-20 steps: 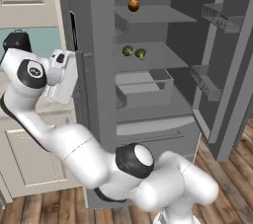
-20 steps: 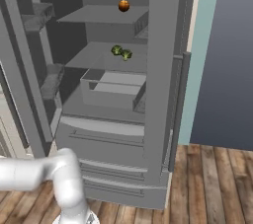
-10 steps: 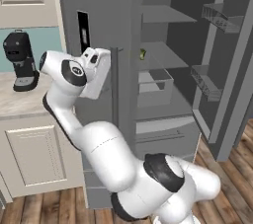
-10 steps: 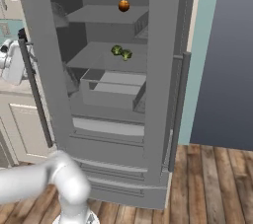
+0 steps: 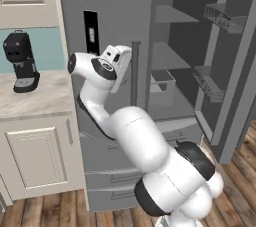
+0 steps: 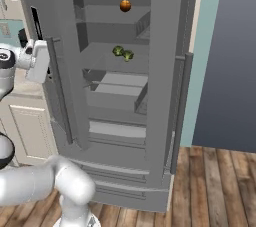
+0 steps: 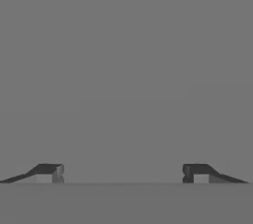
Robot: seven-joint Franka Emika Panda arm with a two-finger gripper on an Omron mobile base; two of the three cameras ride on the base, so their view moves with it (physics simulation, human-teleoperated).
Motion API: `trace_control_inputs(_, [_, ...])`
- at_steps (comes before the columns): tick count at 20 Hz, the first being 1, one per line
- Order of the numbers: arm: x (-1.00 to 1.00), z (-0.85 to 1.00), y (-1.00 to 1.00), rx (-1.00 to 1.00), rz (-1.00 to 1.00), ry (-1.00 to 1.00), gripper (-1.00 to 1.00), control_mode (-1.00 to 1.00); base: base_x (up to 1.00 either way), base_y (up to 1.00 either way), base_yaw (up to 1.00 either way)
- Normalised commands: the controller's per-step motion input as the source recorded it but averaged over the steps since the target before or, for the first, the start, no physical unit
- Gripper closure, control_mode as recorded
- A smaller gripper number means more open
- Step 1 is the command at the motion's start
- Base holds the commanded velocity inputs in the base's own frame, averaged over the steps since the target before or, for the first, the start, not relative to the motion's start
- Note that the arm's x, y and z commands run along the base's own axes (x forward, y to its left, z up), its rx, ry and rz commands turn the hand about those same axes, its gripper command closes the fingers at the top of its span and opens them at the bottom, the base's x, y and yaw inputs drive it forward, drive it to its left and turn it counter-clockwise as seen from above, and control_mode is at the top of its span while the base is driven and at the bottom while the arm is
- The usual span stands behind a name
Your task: Place the broccoli in the correct fridge rack based on whether it is a fruit or vegetable. Finally, close the fridge door.
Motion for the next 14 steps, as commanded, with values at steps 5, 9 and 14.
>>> trace_control_inputs(5, [0.69,0.14,-0.12,0.00,0.00,-0.05,-1.00,-1.00,0.00,0.00,0.00])
trace_control_inputs(9, [0.55,0.03,-0.06,0.00,0.00,-0.07,-1.00,-1.00,0.00,0.00,0.00])
trace_control_inputs(14, [0.50,0.00,-0.17,0.00,0.00,-0.05,-1.00,-1.00,0.00,0.00,0.00])
